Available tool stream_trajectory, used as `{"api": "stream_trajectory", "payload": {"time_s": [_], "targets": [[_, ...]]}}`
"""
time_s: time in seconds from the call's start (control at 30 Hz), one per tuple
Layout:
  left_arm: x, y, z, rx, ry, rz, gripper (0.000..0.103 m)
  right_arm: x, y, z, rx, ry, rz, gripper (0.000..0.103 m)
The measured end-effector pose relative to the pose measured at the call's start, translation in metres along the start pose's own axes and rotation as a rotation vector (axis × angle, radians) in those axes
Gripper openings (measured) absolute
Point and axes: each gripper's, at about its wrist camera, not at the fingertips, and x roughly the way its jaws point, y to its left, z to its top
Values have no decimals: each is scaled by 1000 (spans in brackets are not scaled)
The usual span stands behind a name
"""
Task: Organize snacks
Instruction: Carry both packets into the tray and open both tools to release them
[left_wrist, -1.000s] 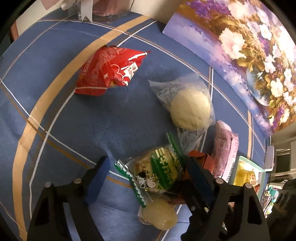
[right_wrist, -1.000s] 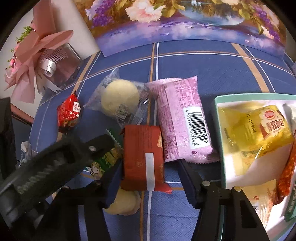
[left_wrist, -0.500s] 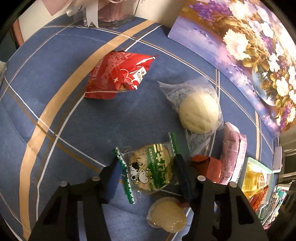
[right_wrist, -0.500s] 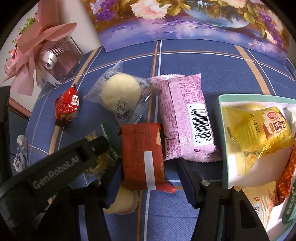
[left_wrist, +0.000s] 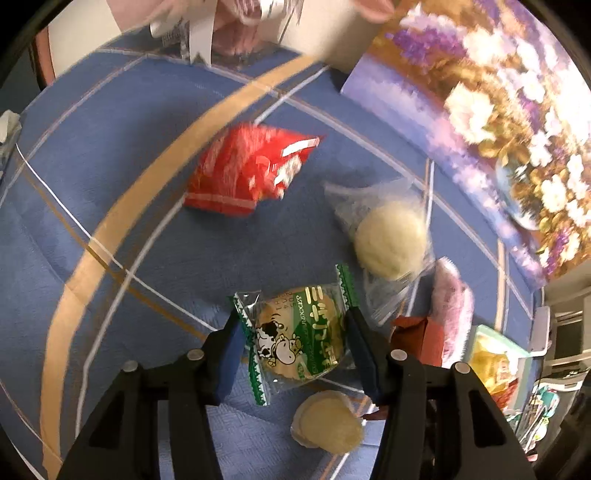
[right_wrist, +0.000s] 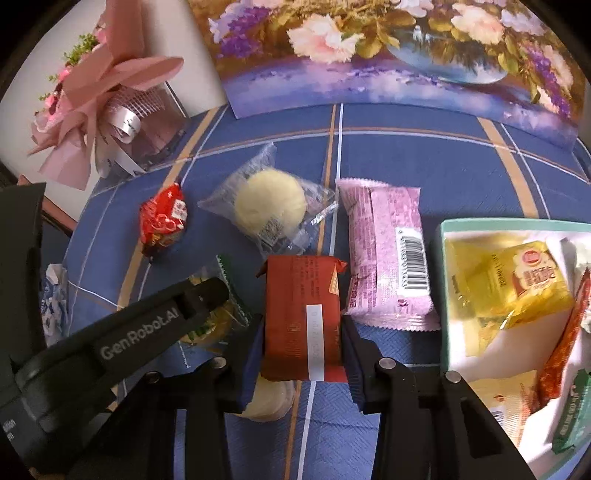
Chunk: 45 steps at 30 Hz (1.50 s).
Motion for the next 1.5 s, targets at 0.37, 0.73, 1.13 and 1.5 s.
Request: {"api": "stream_trajectory", "payload": {"time_s": [0.37,0.73,1.13,1.5], "targets": [[-69,-11,7,33,-159,-44,55,-57,-12,17,31,-103,-4,42],[-94,-58,-17,146,-199,-94,55,-95,-56,14,137,-130,-86,42],[-91,-139,-65,369,-120,-179,56,-136,-135,-13,302,-179,-140,42],[-60,-198,-111,522,-11,-189,56,-154,-204,-32,452,-164,-188,42]]}}
